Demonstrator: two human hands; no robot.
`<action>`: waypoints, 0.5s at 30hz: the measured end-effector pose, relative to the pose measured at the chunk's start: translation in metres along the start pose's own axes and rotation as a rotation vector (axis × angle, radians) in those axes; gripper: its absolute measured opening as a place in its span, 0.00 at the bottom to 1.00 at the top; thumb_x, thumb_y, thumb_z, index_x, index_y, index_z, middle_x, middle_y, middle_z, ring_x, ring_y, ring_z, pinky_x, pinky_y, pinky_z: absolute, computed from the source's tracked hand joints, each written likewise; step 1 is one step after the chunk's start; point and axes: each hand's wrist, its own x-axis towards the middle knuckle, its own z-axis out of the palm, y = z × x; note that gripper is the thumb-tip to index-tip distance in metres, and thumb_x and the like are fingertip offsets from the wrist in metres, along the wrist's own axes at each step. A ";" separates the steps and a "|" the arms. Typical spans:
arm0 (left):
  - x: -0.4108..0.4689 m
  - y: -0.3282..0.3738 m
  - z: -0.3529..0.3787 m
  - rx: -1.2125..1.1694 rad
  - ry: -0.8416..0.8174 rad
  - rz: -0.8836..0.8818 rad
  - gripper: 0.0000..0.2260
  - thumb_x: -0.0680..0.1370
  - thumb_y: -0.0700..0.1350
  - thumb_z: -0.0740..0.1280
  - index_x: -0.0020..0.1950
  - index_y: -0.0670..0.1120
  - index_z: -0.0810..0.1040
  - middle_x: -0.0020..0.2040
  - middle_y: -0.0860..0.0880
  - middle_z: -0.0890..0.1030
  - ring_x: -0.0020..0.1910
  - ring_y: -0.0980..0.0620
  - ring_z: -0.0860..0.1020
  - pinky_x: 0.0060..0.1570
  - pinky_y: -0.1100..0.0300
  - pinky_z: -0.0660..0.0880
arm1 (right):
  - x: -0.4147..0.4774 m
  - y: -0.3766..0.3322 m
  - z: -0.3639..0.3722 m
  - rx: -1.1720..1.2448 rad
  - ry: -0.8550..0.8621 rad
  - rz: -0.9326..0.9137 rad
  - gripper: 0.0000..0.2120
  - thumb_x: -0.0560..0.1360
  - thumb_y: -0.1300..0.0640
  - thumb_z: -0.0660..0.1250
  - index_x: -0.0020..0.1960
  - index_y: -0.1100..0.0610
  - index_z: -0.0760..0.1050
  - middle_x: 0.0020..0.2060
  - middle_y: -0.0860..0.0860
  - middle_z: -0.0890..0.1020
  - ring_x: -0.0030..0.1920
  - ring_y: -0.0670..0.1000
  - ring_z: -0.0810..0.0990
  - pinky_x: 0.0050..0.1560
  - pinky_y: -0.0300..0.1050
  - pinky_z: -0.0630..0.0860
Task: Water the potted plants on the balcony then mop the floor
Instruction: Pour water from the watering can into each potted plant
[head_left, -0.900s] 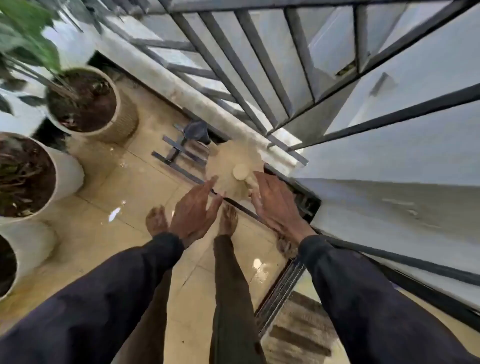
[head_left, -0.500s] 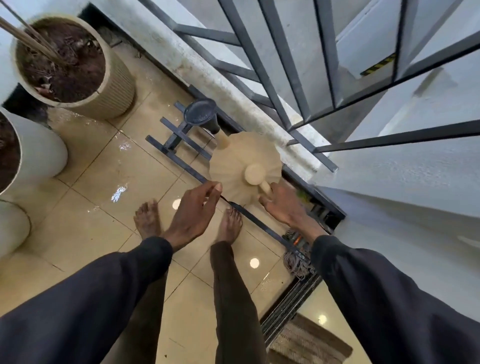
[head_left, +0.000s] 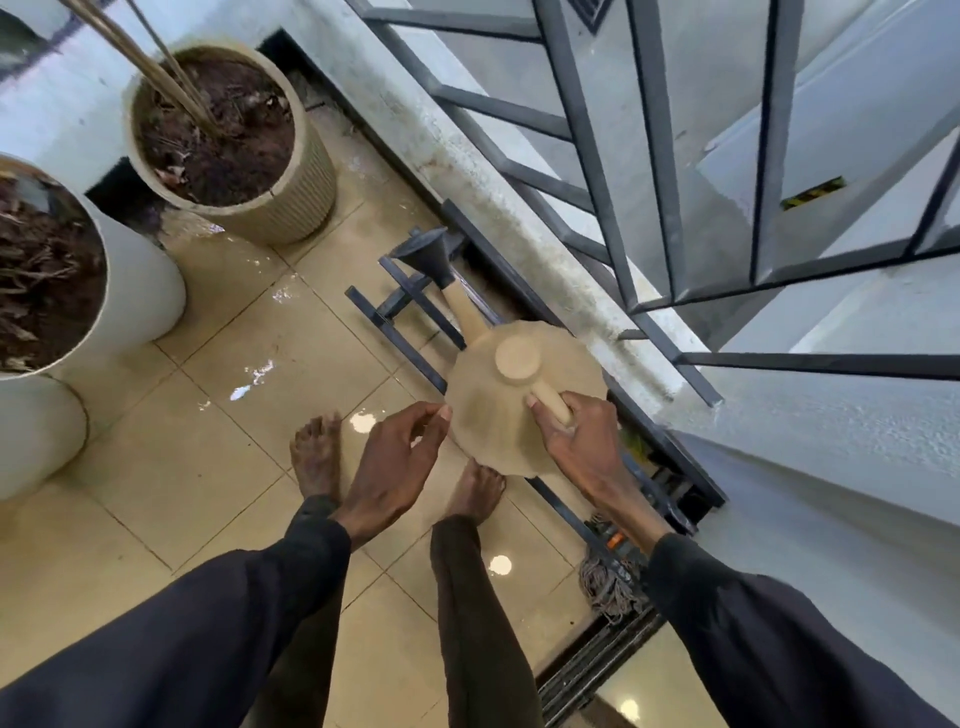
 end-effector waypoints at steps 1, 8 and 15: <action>0.002 0.000 -0.003 -0.041 0.013 -0.042 0.17 0.84 0.56 0.60 0.66 0.50 0.79 0.58 0.59 0.81 0.56 0.71 0.77 0.52 0.78 0.68 | -0.005 -0.007 -0.001 0.000 -0.002 -0.018 0.18 0.81 0.54 0.75 0.36 0.44 0.73 0.32 0.41 0.78 0.32 0.38 0.78 0.33 0.28 0.70; 0.026 -0.013 -0.042 -0.585 -0.046 -0.372 0.20 0.75 0.65 0.69 0.67 0.66 0.75 0.69 0.59 0.76 0.69 0.52 0.74 0.69 0.48 0.72 | -0.027 -0.084 -0.003 0.072 -0.079 -0.106 0.13 0.79 0.46 0.73 0.36 0.41 0.76 0.29 0.37 0.80 0.33 0.41 0.80 0.31 0.28 0.69; 0.069 -0.029 -0.093 -0.816 -0.114 -0.412 0.24 0.70 0.70 0.73 0.62 0.61 0.83 0.60 0.54 0.86 0.60 0.53 0.84 0.49 0.59 0.83 | -0.026 -0.160 0.000 0.144 -0.209 -0.153 0.22 0.77 0.39 0.76 0.30 0.47 0.77 0.26 0.46 0.76 0.27 0.43 0.71 0.31 0.34 0.64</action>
